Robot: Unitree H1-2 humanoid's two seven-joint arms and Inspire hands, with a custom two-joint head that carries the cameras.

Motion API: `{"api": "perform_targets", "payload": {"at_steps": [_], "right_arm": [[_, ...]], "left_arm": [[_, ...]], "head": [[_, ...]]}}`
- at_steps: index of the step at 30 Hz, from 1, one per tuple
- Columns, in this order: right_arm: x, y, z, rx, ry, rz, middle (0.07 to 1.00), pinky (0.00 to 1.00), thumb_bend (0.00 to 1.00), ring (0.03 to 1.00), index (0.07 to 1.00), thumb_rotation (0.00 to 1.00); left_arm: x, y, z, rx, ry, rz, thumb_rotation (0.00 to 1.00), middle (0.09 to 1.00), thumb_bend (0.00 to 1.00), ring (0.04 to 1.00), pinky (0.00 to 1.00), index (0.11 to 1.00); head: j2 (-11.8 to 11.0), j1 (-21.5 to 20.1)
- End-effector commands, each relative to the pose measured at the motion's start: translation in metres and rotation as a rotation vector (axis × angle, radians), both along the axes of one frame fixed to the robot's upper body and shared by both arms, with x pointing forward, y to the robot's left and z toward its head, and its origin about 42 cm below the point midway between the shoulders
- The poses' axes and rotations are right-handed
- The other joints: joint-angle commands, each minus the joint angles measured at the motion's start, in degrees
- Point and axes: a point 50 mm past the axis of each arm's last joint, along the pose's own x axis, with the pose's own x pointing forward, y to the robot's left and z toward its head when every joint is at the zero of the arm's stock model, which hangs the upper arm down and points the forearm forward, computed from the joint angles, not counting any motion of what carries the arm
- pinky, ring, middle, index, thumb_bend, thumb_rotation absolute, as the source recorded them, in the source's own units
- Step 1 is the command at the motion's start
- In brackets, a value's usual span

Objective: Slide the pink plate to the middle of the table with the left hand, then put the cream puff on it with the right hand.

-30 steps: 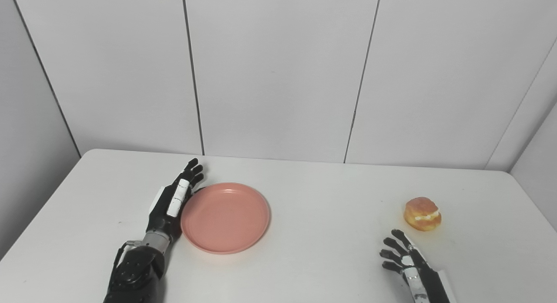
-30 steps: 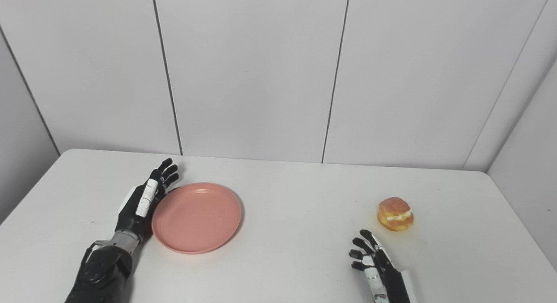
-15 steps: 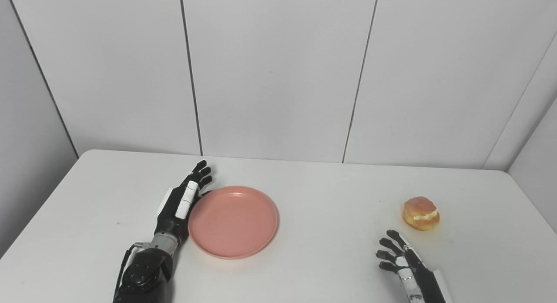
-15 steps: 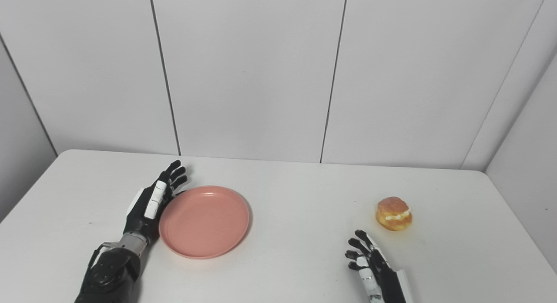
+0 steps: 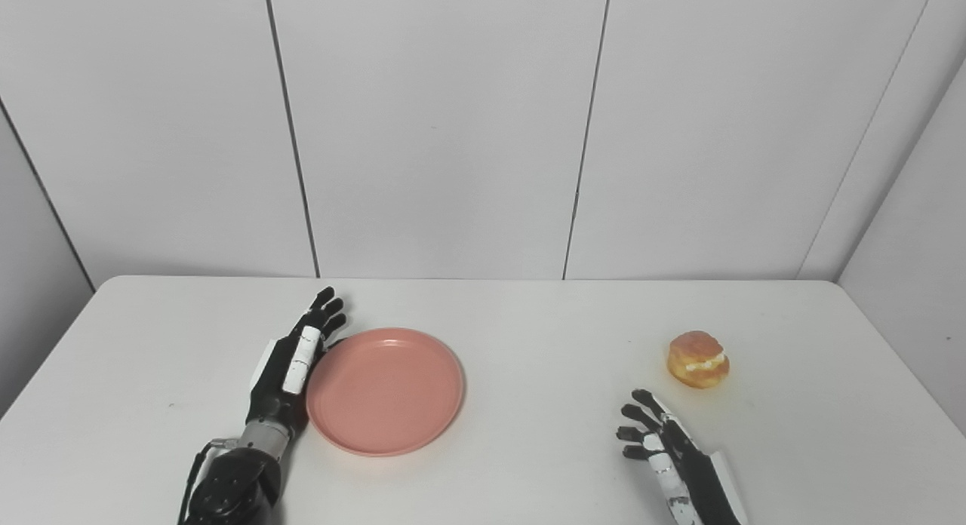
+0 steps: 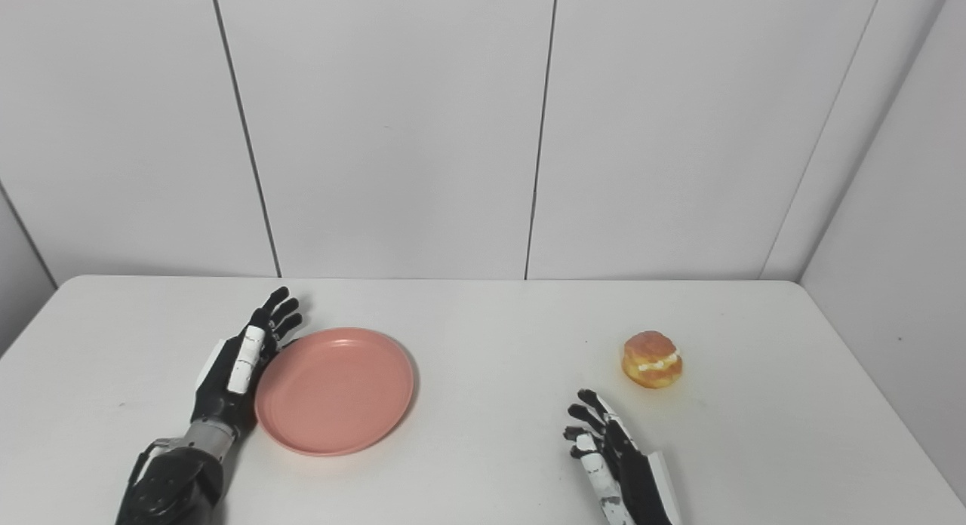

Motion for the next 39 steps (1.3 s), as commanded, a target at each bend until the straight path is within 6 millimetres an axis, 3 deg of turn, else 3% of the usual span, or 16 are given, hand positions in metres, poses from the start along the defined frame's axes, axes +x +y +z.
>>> {"api": "perform_targets", "payload": {"at_steps": [1,24,31,39], "right_arm": [[-0.005,0.019,-0.015,0.005,0.116,0.064,0.822,0.69,0.76,0.755,0.871,1.0],[-0.005,0.025,-0.012,0.007,0.12,0.069,0.828,0.68,0.78,0.76,0.875,1.0],[-0.003,0.035,-0.013,-0.009,0.115,0.069,0.826,0.67,0.81,0.755,0.872,1.0],[0.001,0.037,-0.013,-0.014,0.116,0.078,0.822,0.68,0.83,0.761,0.875,1.0]], "left_arm": [[-0.009,-0.028,-0.017,-0.008,0.048,-0.07,0.87,0.935,1.0,0.928,0.79,0.911],[-0.017,-0.064,-0.009,0.009,0.017,-0.108,0.85,0.914,0.92,0.927,0.79,0.917],[-0.016,-0.062,-0.009,0.007,0.018,-0.117,0.85,0.91,0.95,0.933,0.8,0.913],[-0.014,-0.056,-0.01,0.004,0.01,-0.101,0.86,0.916,0.91,0.93,0.8,0.922]], "head": [[0.32,-0.47],[1.21,-2.78],[0.91,-8.02],[0.9,-8.51]]}}
